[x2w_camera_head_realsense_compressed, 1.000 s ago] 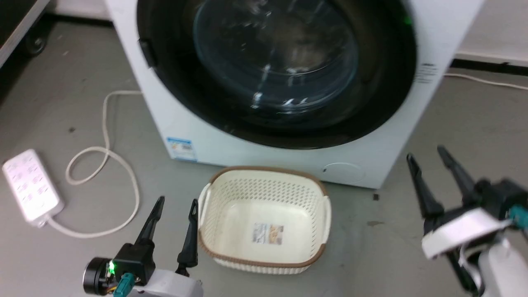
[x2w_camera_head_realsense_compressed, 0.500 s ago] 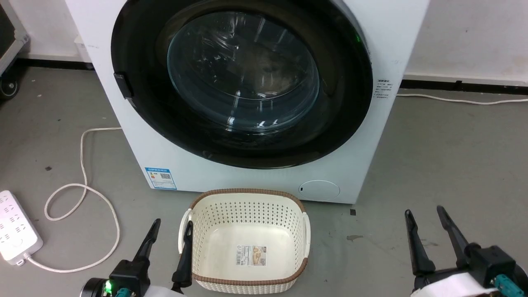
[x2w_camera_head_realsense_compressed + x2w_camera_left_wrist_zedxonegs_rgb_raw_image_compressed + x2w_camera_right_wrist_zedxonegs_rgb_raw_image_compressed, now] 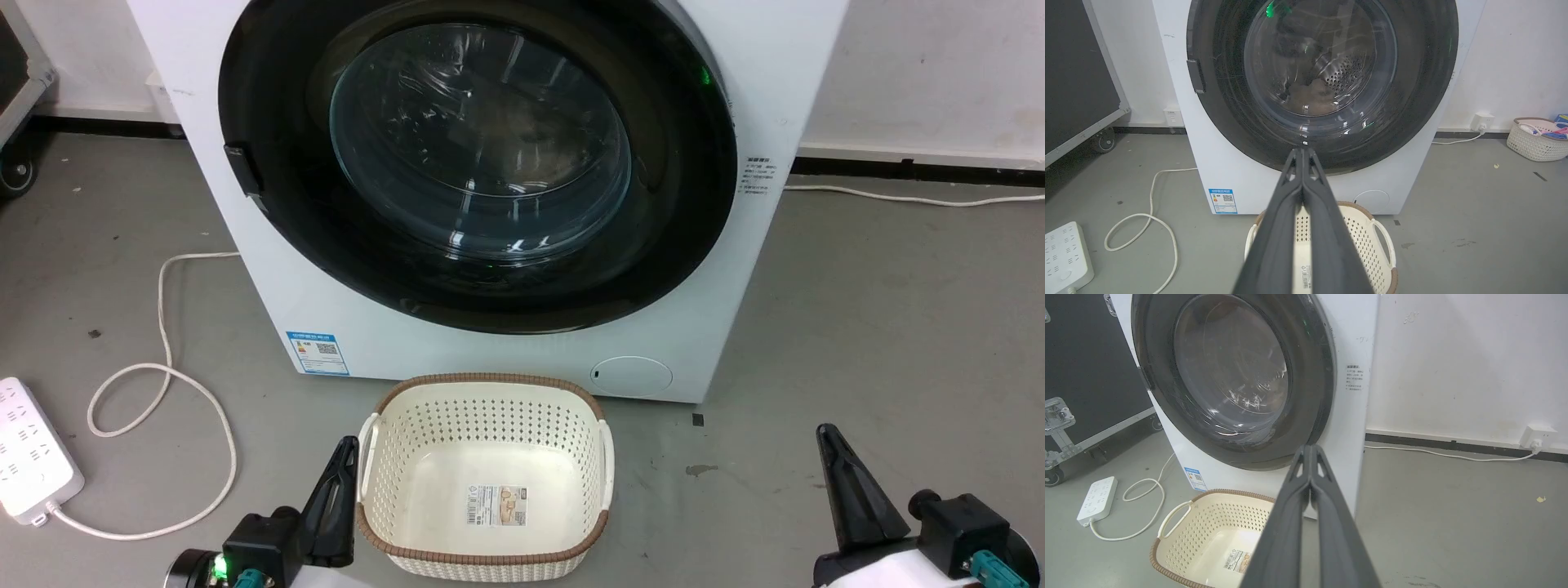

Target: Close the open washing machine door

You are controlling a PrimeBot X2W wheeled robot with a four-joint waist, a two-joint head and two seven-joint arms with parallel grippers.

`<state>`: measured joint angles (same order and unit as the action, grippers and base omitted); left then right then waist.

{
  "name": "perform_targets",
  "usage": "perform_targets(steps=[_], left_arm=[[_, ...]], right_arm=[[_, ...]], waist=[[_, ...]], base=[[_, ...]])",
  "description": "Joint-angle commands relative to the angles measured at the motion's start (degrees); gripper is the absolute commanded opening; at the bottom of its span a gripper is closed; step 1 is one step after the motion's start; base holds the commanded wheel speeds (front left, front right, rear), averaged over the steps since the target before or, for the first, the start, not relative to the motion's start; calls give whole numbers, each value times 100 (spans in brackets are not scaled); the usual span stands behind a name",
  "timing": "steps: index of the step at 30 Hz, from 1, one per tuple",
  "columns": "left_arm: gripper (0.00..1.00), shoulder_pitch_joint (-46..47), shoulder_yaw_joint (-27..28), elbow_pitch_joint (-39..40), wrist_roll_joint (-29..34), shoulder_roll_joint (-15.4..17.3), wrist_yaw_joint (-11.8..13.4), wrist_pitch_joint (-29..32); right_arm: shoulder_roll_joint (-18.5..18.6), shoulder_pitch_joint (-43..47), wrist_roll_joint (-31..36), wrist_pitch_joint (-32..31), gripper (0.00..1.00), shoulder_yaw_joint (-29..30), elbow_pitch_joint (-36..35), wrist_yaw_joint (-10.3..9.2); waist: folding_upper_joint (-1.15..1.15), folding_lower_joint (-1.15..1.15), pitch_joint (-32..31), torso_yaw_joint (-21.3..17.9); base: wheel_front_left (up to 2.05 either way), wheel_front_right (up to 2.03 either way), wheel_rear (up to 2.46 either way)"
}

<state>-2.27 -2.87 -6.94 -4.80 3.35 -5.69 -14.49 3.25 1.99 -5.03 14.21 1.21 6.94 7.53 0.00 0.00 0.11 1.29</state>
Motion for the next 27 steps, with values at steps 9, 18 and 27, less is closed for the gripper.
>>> perform_targets(steps=[9, 18, 27], left_arm=[[0, 22, 26, 64, 46, -1, 55, 126], [0, 39, 47, 114, 80, -5, 95, 231], [0, 55, 68, 164, 115, -9, 136, 336]], right_arm=[[-4, -19, 49, -121, 0, -13, -67, 0], [-6, -34, 85, -224, 0, -21, -117, -1], [-9, -48, 121, -328, 0, -30, -167, -1]], waist=[[0, 0, -1, -10], [0, 0, -1, -20], [0, 0, -2, -29]], base=[[0, 0, 0], [0, 0, 0], [0, 0, 0]])
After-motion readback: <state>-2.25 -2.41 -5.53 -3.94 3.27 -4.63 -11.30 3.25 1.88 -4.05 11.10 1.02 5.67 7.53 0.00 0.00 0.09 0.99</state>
